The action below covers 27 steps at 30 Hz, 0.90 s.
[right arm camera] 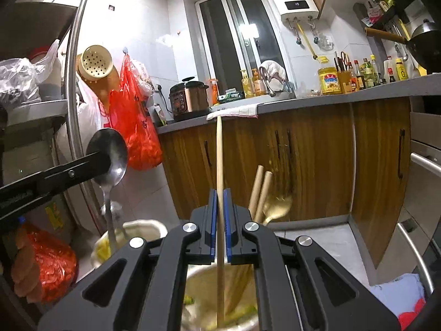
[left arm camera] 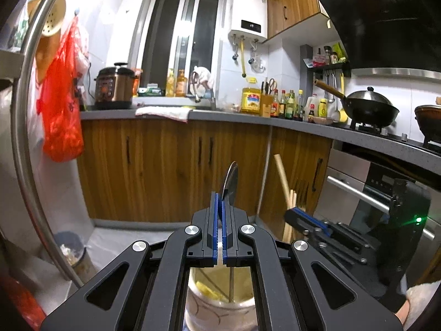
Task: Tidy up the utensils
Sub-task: 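Lower the spoon into the larger cup with the left tool while the right tool drops the chopstick in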
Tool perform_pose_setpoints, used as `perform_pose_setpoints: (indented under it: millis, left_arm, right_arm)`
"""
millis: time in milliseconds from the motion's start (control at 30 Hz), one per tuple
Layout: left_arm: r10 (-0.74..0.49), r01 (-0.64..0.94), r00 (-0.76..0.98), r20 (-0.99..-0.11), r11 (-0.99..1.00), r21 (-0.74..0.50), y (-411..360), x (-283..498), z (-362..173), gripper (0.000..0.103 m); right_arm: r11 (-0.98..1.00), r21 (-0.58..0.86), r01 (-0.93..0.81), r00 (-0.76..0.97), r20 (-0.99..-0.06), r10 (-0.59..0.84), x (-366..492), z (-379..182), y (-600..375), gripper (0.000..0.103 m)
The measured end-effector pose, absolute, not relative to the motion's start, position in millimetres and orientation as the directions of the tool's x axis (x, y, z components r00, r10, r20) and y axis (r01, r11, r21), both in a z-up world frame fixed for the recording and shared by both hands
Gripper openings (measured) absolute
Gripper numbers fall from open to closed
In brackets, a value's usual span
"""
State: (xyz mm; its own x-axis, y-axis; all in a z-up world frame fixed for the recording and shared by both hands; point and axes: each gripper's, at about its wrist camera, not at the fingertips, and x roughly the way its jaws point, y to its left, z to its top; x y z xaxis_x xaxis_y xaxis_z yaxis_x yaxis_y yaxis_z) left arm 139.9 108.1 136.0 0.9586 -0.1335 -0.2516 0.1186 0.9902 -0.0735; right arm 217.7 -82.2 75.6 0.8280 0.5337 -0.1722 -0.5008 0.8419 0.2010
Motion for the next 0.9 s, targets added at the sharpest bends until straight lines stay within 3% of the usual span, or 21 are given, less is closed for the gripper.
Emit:
perform_pose_setpoints:
  millis: [267, 633, 900]
  left_arm:
    - [-0.160, 0.133, 0.948, -0.276, 0.985, -0.114, 113.2, 123.2, 130.5, 0.003]
    - [-0.168, 0.155, 0.929, -0.329, 0.986, -0.066, 95.6, 128.8, 112.1, 0.003]
    - [-0.175, 0.170, 0.916, -0.362, 0.984, -0.047, 90.3, 138.3, 102.0, 0.003]
  right_arm:
    - [0.831, 0.197, -0.520, 0.798, -0.235, 0.555, 180.2, 72.6, -108.6, 0.005]
    - [0.829, 0.217, -0.516, 0.759, -0.332, 0.560, 187.7, 55.2, -100.8, 0.005]
    - [0.827, 0.226, -0.515, 0.753, -0.342, 0.562, 193.6, 54.2, -100.9, 0.005]
